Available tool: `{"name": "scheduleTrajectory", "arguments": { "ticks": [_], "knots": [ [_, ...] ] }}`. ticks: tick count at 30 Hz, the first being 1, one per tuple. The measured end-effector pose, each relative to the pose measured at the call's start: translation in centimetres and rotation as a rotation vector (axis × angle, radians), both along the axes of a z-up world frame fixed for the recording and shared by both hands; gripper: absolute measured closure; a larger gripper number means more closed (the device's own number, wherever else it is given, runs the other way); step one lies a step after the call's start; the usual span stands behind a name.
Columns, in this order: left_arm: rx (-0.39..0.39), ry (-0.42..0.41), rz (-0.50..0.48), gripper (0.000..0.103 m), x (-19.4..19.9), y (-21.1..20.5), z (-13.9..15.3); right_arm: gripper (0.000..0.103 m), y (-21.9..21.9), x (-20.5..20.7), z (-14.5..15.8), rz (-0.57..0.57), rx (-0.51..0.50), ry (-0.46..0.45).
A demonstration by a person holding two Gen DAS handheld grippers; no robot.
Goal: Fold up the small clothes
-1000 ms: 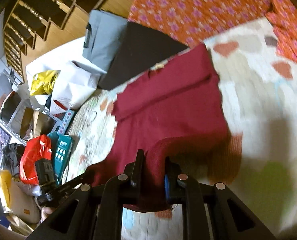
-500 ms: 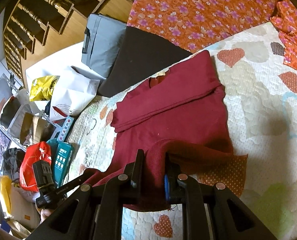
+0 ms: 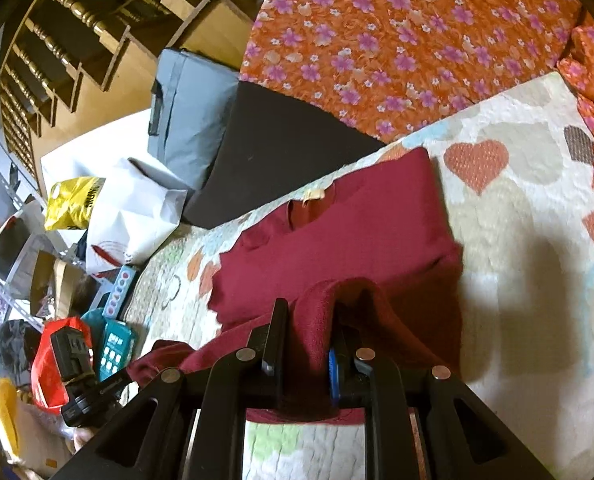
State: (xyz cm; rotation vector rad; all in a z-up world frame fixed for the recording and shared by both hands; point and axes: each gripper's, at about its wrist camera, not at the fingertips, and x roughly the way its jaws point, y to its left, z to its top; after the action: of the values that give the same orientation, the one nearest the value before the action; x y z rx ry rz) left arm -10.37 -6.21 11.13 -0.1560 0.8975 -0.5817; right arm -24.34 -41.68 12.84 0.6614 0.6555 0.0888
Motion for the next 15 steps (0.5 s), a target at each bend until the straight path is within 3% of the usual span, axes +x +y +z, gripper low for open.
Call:
{"name": "scheduleTrajectory", "arguments": {
  "ticks": [11, 15],
  "knots": [
    [-0.015, -0.026, 0.008, 0.097, 6.6, -3.3, 0.6, 0.088, -2.3, 7.0, 1.6, 0.002, -0.047, -0.021],
    [-0.016, -0.057, 0.085, 0.095, 10.3, -3.5, -0.2, 0.088, -4.6, 10.9, 0.2, -0.056, 0.023, 0.026]
  ]
}}
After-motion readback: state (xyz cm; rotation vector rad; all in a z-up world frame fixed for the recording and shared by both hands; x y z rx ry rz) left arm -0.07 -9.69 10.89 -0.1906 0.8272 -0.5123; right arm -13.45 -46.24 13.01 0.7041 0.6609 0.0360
